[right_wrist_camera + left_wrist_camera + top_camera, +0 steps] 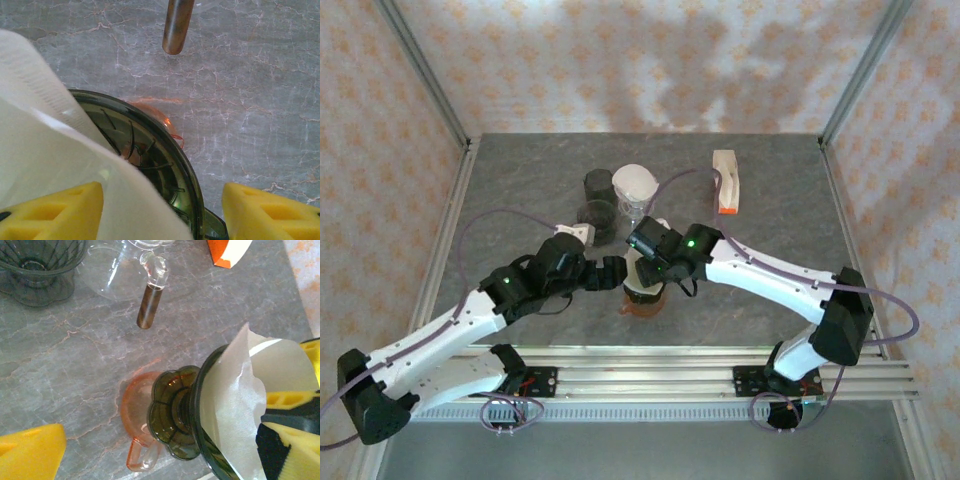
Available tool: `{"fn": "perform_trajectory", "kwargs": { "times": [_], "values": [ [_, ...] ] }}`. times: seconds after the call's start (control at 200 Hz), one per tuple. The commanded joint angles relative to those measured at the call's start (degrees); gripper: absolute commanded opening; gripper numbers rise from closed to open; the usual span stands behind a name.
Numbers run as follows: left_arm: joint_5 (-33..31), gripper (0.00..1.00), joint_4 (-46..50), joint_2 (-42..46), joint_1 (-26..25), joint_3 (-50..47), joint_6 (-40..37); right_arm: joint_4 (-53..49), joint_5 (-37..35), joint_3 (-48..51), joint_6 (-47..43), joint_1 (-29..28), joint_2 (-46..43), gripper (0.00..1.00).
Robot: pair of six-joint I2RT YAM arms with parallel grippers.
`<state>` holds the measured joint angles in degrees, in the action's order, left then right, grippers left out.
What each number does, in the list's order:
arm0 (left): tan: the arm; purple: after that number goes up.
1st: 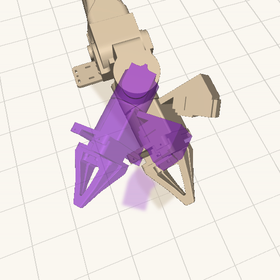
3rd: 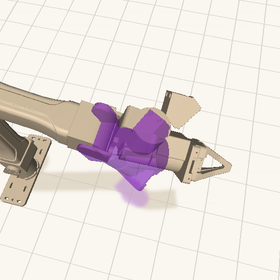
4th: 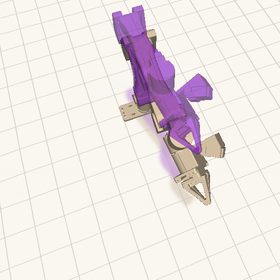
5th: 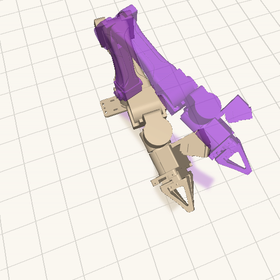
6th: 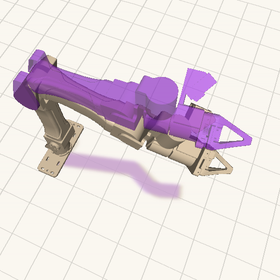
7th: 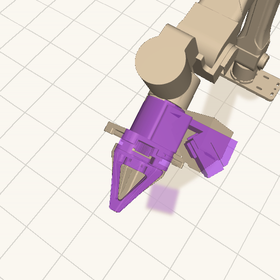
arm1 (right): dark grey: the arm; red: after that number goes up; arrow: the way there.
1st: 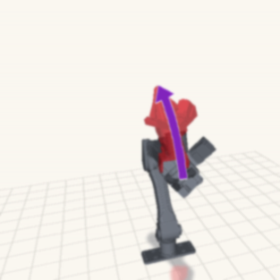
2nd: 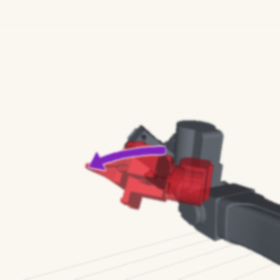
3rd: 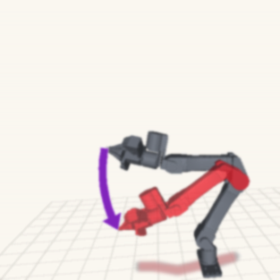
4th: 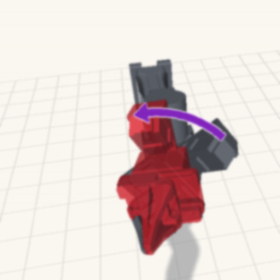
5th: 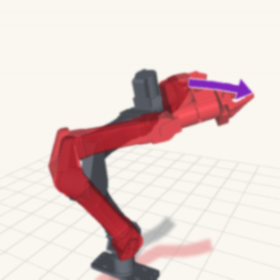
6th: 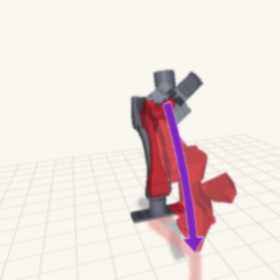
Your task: Place the coffee filter in the dripper
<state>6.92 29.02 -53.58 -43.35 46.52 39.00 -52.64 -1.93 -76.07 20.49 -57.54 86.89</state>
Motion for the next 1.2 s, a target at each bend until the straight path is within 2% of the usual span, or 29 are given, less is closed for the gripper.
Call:
{"fn": "perform_trajectory", "kwargs": {
  "times": [0.0,0.06,0.195,0.385,0.661,1.196],
  "values": [
    [3.2,0.98,-2.3,0.5,0.4,-1.2,-0.2,-0.1,-0.7,-1.5,-0.3,0.3,0.1,0.64],
    [4.0,0.98,-2.9,0.2,0.4,-1.6,0.2,-0.1,-0.7,-1.6,-0.1,0.3,0.1,0.64],
    [0.9,0.98,-1.5,1.1,0.4,-1.9,0.6,0.0,-0.7,-1.4,0.2,0.3,0.2,0.64],
    [-0.1,0.86,0.3,-1.2,0.6,-2.0,0.3,-0.4,-1.4,-1.9,0.3,0.3,-0.7,0.64],
    [-0.5,0.85,-0.3,-1.4,0.8,-2.7,0.5,-0.5,-1.4,-2.3,0.3,0.3,-3.1,0.65],
    [-1.7,0.88,-0.1,-0.4,1.2,-3.5,1.2,-0.3,0.2,-2.4,0.2,0.8,5.8,0.64]
  ]
}}
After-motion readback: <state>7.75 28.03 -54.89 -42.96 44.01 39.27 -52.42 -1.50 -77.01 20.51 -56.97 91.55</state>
